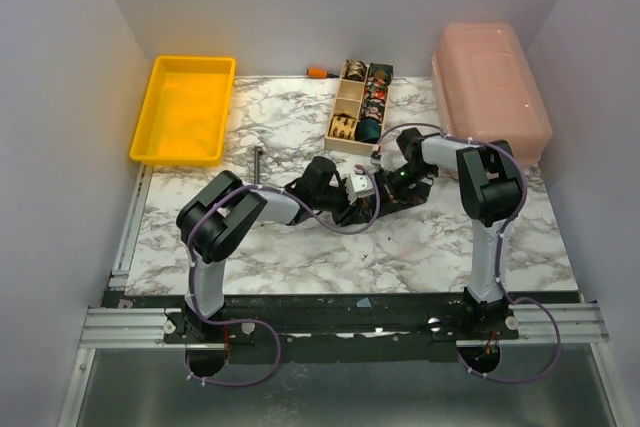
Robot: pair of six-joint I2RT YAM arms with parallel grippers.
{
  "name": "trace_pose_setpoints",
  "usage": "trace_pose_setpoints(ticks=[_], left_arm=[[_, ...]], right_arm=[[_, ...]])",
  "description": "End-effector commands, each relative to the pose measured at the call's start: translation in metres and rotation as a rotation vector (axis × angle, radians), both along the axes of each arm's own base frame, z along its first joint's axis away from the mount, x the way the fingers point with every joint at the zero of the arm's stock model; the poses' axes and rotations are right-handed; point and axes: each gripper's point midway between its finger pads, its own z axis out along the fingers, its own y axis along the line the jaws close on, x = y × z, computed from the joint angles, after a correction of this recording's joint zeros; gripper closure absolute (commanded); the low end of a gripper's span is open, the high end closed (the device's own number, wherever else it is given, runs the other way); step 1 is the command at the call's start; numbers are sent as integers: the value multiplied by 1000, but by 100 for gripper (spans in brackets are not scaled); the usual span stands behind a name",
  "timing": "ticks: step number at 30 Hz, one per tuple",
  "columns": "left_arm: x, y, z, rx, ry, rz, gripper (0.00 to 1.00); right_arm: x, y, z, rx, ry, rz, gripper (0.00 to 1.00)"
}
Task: Roll the ties
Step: Roll the tie at the center of the board.
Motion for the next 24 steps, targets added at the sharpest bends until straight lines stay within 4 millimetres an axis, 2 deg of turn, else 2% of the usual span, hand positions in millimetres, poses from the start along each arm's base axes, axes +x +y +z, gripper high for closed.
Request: trace_pose_setpoints(ticks=[1,5,7,9,13,18,22,24], left_arm=[[-18,33,-37,201,172,70,92],[-35,37,-41,211,187,-28,93],[-38,36,-41,217,194,-55,93],[-37,36,-41,226,196,-64,93],[-28,36,-36,233,182,-23,93],[-15,33,-16,185,167,81,90],[-4,31,5,138,115,135,88],[-1,33,7,140,95,149,88]], right_arm=[[7,-11,23,-18,-137,21,87],[34,-8,42,5,-225,-17,80],[46,-8,36,-11,-238,-26,80],[52,-13,23,-58,-232,-26,80],[40,-29,-7,-158,-197,3,81],[20,-49,-42,-271,-155,20,83],[17,-60,-56,-332,-161,34,83],[15,-61,-56,-334,-164,40,84]])
